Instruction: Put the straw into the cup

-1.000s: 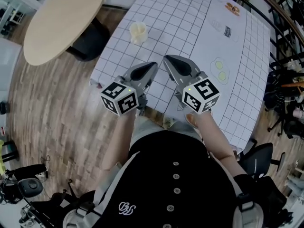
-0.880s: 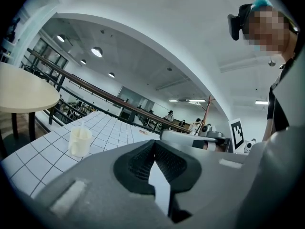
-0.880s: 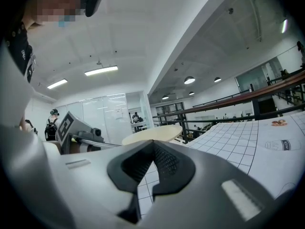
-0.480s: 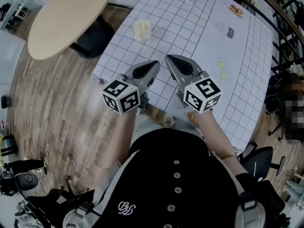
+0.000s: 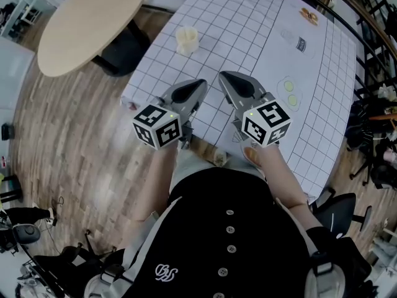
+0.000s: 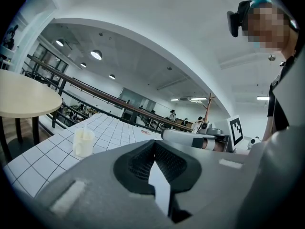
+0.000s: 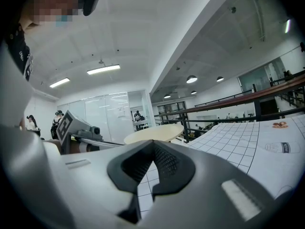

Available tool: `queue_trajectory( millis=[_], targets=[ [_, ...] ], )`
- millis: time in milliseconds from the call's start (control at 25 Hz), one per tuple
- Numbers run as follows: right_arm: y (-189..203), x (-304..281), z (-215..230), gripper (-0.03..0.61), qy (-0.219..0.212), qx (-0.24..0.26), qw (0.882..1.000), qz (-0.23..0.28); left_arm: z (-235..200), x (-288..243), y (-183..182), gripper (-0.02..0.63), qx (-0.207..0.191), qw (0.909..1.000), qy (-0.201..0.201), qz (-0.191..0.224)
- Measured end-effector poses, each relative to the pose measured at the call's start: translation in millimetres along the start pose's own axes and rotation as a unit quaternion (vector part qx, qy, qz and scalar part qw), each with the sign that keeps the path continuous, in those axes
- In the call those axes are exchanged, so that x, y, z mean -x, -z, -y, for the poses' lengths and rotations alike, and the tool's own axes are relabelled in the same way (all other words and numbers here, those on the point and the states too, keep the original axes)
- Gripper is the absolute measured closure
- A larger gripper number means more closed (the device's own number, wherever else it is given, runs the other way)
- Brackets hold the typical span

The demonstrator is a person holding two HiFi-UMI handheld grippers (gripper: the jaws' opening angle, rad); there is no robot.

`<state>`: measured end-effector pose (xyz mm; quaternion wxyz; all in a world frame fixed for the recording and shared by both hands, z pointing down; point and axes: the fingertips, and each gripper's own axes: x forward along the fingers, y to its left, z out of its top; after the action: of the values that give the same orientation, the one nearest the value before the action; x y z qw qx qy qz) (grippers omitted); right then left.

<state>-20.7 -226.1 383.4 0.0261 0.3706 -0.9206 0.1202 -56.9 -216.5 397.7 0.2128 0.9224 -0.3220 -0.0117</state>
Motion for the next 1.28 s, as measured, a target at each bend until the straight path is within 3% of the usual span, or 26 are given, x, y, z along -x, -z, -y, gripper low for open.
queue_trajectory(
  millis=[1280],
  targets=[
    [10.7,-1.6,-12.1,0.578,-0.020,0.012,0.999,-0.027,3.1,6.0,3.5,0.617,0.004,0.9999,-0.011,0.009]
  ],
)
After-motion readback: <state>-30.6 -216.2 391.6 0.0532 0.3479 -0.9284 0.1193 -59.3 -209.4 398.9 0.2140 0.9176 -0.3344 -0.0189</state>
